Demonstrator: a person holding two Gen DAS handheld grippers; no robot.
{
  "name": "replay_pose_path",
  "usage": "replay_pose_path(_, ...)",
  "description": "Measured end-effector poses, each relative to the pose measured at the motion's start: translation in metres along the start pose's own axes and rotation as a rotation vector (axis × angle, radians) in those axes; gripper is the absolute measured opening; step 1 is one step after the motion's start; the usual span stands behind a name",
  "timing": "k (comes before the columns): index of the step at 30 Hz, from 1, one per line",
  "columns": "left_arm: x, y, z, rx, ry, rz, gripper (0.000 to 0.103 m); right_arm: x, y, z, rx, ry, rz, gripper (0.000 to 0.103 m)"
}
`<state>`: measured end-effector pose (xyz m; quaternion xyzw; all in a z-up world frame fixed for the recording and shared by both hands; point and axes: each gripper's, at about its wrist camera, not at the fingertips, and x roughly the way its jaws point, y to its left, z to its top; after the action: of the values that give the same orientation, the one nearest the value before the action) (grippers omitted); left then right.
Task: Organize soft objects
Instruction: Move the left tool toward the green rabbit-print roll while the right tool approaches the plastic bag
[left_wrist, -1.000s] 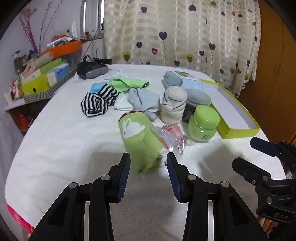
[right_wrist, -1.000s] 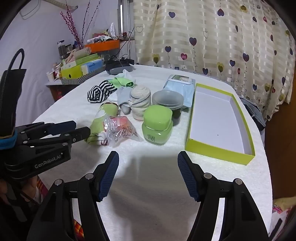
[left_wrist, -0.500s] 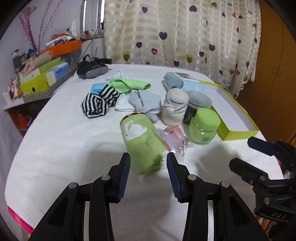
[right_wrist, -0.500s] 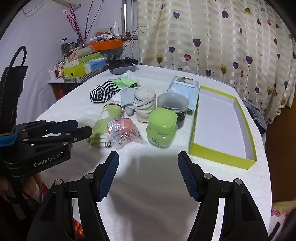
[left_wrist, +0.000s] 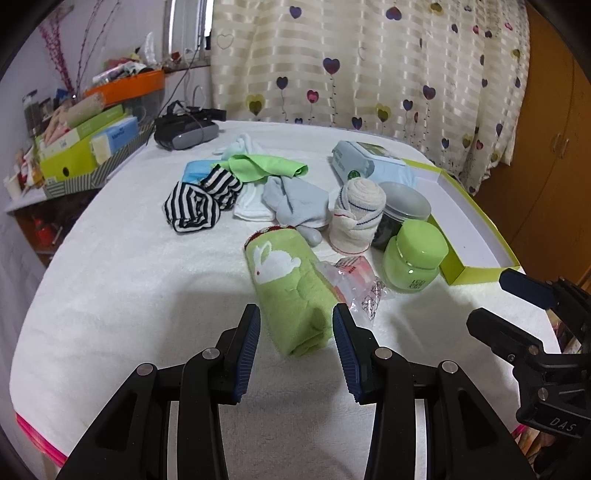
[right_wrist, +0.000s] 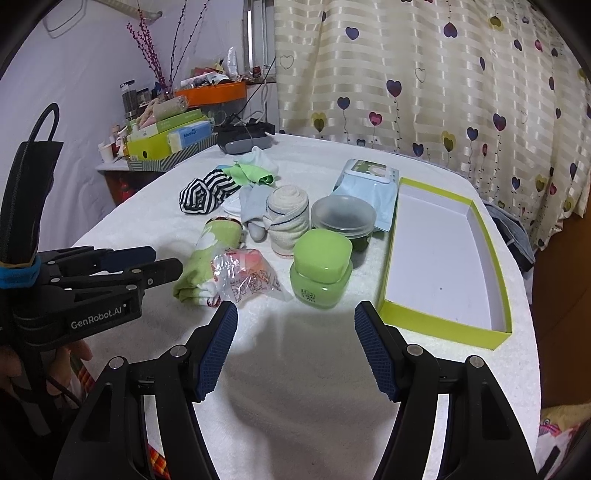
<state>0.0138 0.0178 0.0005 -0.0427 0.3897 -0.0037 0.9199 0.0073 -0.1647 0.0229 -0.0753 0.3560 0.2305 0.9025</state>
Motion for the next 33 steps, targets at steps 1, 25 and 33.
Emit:
replay_pose_path(1,-0.001,-0.001,0.001,0.001,-0.004,0.000,0.039,0.000,-0.001,0.000,0.003,0.001,0.002,0.067)
replay_pose_path(25,0.001,-0.007,0.013,-0.004,-0.027,-0.006,0.039,0.002,-0.020,0.005,0.035,-0.004,0.019,0.067)
replay_pose_path(33,0.002,-0.009,0.015,-0.009,-0.024,0.002,0.039,0.005,-0.029,0.005,0.045,-0.008,0.029,0.067)
